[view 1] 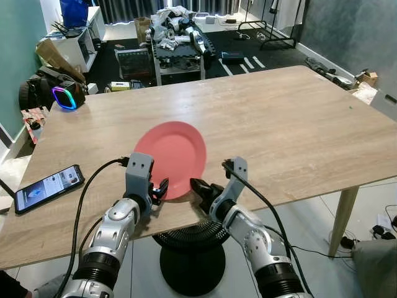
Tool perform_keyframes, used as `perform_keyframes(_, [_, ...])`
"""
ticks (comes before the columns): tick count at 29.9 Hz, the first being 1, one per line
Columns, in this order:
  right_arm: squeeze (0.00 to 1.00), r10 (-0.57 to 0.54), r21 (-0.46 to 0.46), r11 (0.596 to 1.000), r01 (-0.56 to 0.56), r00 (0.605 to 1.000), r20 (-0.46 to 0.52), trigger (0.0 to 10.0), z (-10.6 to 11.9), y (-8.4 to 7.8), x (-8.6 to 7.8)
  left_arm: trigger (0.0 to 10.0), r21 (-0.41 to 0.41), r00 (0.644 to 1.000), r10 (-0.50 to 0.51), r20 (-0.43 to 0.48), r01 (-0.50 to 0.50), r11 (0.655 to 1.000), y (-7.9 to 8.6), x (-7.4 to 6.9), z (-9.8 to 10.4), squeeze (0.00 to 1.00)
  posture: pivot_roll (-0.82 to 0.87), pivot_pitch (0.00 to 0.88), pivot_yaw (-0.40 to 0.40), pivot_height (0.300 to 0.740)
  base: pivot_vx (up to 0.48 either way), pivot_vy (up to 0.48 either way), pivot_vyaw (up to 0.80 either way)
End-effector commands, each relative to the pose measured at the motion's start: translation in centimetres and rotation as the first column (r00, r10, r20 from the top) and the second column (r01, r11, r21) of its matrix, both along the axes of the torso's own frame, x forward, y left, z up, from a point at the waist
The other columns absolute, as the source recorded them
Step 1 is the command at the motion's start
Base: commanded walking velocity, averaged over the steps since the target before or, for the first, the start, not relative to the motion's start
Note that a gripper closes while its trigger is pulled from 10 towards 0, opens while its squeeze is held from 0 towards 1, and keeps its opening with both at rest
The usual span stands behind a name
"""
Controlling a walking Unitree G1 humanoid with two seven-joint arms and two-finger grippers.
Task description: Setting the table
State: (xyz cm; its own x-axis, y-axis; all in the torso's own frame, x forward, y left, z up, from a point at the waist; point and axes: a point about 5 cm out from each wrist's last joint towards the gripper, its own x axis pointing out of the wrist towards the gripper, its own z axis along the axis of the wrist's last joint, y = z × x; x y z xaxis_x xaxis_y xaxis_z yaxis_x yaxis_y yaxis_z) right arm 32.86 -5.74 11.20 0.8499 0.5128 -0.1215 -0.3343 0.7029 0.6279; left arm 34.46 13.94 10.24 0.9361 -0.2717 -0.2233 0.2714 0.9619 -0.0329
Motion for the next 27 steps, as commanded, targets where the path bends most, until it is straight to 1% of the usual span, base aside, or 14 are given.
perform_keyframes(1, [0.0,0.016,0.058,0.998,-0.014,1.0,-0.027,0.0,0.3,2.3,-0.2,10.0,0.008,1.0,0.001,0.016,-0.002,1.0,0.2,0.2,0.3,0.0,-0.06,0.0,0.101,0.74,0.0,0.0,0.0])
perform_keyframes(3, [0.0,-0.013,0.047,0.999,0.014,1.0,-0.011,0.0,0.5,1.9,0.1,10.0,0.015,0.996,-0.001,0.086,0.0,1.0,0.2,0.7,1.6,0.0,-0.06,0.0,0.1,0.74,0.0,0.0,0.0])
perform_keyframes(4, [0.0,-0.04,0.029,0.999,0.04,0.999,0.001,0.0,0.6,1.5,0.3,10.0,0.017,0.988,-0.008,0.154,0.005,1.0,0.2,1.0,3.1,0.0,-0.06,0.0,0.1,0.74,0.0,0.0,0.0])
perform_keyframes(5, [0.0,-0.04,0.029,0.999,0.04,0.999,0.001,0.0,0.6,1.5,0.3,10.0,0.017,0.988,-0.008,0.154,0.005,1.0,0.2,1.0,3.1,0.0,-0.06,0.0,0.1,0.74,0.0,0.0,0.0])
perform_keyframes(8, [0.0,-0.093,0.026,0.995,0.092,0.994,0.049,0.0,1.6,0.4,1.0,10.0,-0.005,0.955,-0.03,0.295,0.033,0.999,0.2,1.7,6.8,0.0,-0.05,0.0,0.099,0.74,0.0,0.0,0.0])
perform_keyframes(9, [0.0,-0.112,0.025,0.994,0.11,0.991,0.074,5.4,2.1,0.0,1.2,10.0,-0.018,0.945,-0.038,0.326,0.046,0.999,0.2,1.9,7.9,0.0,-0.05,0.0,0.099,0.74,0.0,0.0,0.0])
perform_keyframes(10, [0.0,-0.128,0.033,0.992,0.126,0.987,0.093,10.0,2.5,-0.4,1.3,10.0,-0.029,0.934,-0.045,0.353,0.059,0.998,0.1,1.9,8.9,0.0,-0.05,0.0,0.099,0.74,0.0,0.0,0.0])
perform_keyframes(12, [0.0,-0.165,0.056,0.986,0.159,0.98,0.115,10.0,3.3,-1.2,1.6,10.0,-0.041,0.92,-0.056,0.388,0.077,0.996,0.2,2.0,10.3,0.0,-0.05,0.0,0.099,0.74,0.0,0.0,0.0])
perform_keyframes(16, [0.0,-0.186,0.02,0.983,0.185,0.968,0.166,10.0,4.4,-2.8,1.8,10.0,-0.073,0.904,-0.073,0.422,0.114,0.991,0.3,2.0,12.4,0.0,-0.05,0.0,0.1,0.74,0.0,0.0,0.0])
perform_keyframes(19, [0.0,-0.166,-0.053,0.983,0.178,0.97,0.18,10.0,4.4,-4.6,1.3,10.0,-0.09,0.897,-0.059,0.438,0.109,0.99,1.0,2.0,13.5,0.0,-0.05,0.001,0.101,0.74,0.0,0.0,0.0])
perform_keyframes(22, [0.0,-0.152,-0.094,0.981,0.172,0.971,0.185,10.0,4.2,-5.4,0.9,10.0,-0.087,0.896,-0.058,0.44,0.107,0.99,1.2,2.0,13.6,0.0,-0.05,0.004,0.101,0.74,0.0,0.0,0.0])
perform_keyframes(23, [0.0,-0.102,-0.142,0.982,0.126,0.98,0.17,10.0,3.7,-6.3,0.1,10.0,-0.065,0.902,-0.062,0.427,0.1,0.993,1.7,2.0,13.3,0.0,-0.06,0.008,0.103,0.74,0.0,0.0,0.0])
perform_keyframes(25, [0.0,-0.077,-0.156,0.982,0.103,0.983,0.168,10.0,3.5,-6.7,-0.3,10.0,-0.056,0.908,-0.069,0.413,0.101,0.993,1.8,1.9,12.9,0.0,-0.06,0.009,0.103,0.74,0.0,0.0,0.0])
perform_keyframes(27, [0.0,-0.023,-0.18,0.982,0.051,0.988,0.15,10.0,3.1,-7.2,-1.1,10.0,-0.007,0.925,-0.112,0.362,0.123,0.992,1.9,1.7,11.7,0.0,-0.07,0.011,0.105,0.74,0.0,0.0,0.0])
